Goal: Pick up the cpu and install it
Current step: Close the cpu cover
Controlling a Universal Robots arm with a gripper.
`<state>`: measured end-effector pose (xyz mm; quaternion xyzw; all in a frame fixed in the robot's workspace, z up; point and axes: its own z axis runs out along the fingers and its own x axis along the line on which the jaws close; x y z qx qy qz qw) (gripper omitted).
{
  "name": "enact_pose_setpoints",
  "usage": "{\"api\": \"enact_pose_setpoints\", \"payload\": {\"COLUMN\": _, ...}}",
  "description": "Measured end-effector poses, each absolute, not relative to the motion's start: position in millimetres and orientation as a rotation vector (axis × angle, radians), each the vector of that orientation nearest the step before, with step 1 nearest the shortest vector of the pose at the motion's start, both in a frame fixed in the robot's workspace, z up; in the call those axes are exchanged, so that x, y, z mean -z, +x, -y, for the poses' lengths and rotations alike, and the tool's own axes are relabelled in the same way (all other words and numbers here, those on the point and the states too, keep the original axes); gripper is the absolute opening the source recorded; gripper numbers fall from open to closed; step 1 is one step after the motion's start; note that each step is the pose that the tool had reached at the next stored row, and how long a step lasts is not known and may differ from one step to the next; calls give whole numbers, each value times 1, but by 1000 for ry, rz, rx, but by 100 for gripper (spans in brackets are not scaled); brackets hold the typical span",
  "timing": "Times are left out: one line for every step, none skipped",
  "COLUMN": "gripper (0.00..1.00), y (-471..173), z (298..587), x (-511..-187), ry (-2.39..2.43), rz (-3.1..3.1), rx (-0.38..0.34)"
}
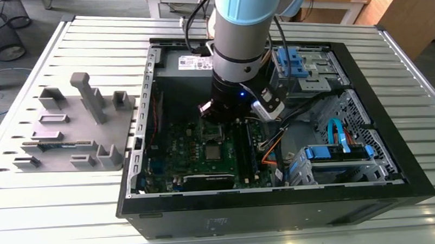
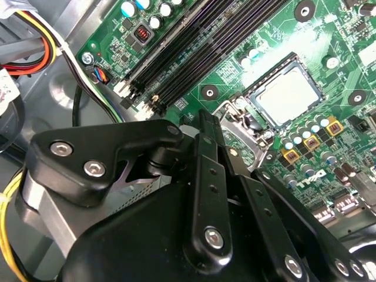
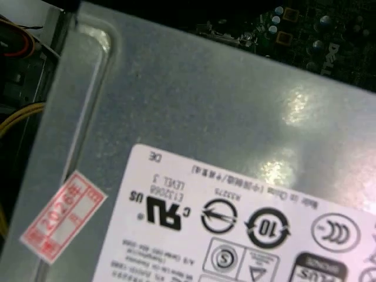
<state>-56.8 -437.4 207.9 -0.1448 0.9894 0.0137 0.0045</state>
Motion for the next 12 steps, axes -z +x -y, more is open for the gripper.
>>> {"api": "enact_pose_setpoints", "payload": {"gripper": 11, "y": -57, "z": 437, "x": -209, "ry": -453, "rz": -3099, "rx": -43}}
{"api": "enact_pose_setpoints", "payload": {"gripper": 11, "y": -57, "z": 437, "x": -210, "ry": -453, "rz": -3099, "rx": -43}}
{"api": "enact_pose_setpoints", "payload": {"gripper": 11, "y": -57, "z": 437, "x": -210, "ry": -453, "rz": -3099, "rx": -43}}
{"api": "enact_pose_setpoints", "payload": {"gripper": 11, "y": -57, "z": 437, "x": -211, "ry": -453, "rz": -3099, "rx": -43}}
{"api": "enact_pose_setpoints", "payload": {"gripper": 11, "y": -57, "z": 437, "x": -211, "ry": -454, "rz": -3099, "rx": -43}}
{"api": "enact_pose_setpoints", "payload": {"gripper": 11, "y": -57, "z": 437, "x": -211, "ry": -453, "rz": -3099, "rx": -43}}
{"api": "enact_pose_setpoints", "payload": {"gripper": 11, "y": -57, "z": 437, "x": -211, "ry": -453, "rz": -3099, "rx": -43}}
{"api": "enact_pose_setpoints", "payload": {"gripper": 11, "y": -57, "z": 437, "x": -211, "ry": -453, "rz": -3099, "rx": -43}}
{"api": "enact_pose_setpoints", "payload": {"gripper": 11, "y": -57, "z": 437, "x": -212, "ry": -453, "rz": -3099, "rx": -43}}
{"api": "enact_pose_setpoints", "payload": {"gripper": 11, "y": -57, "z": 437, "x": -212, "ry": -453, "rz": -3099, "rx": -43}}
{"api": "enact_pose_setpoints", "payload": {"gripper": 11, "y": -57, "z": 437, "x": -212, "ry": -454, "rz": -3099, "rx": -43}}
{"api": "enact_pose_setpoints", "payload": {"gripper": 11, "y": -57, "z": 437, "x": -213, "ry": -454, "rz": -3100, "rx": -42}}
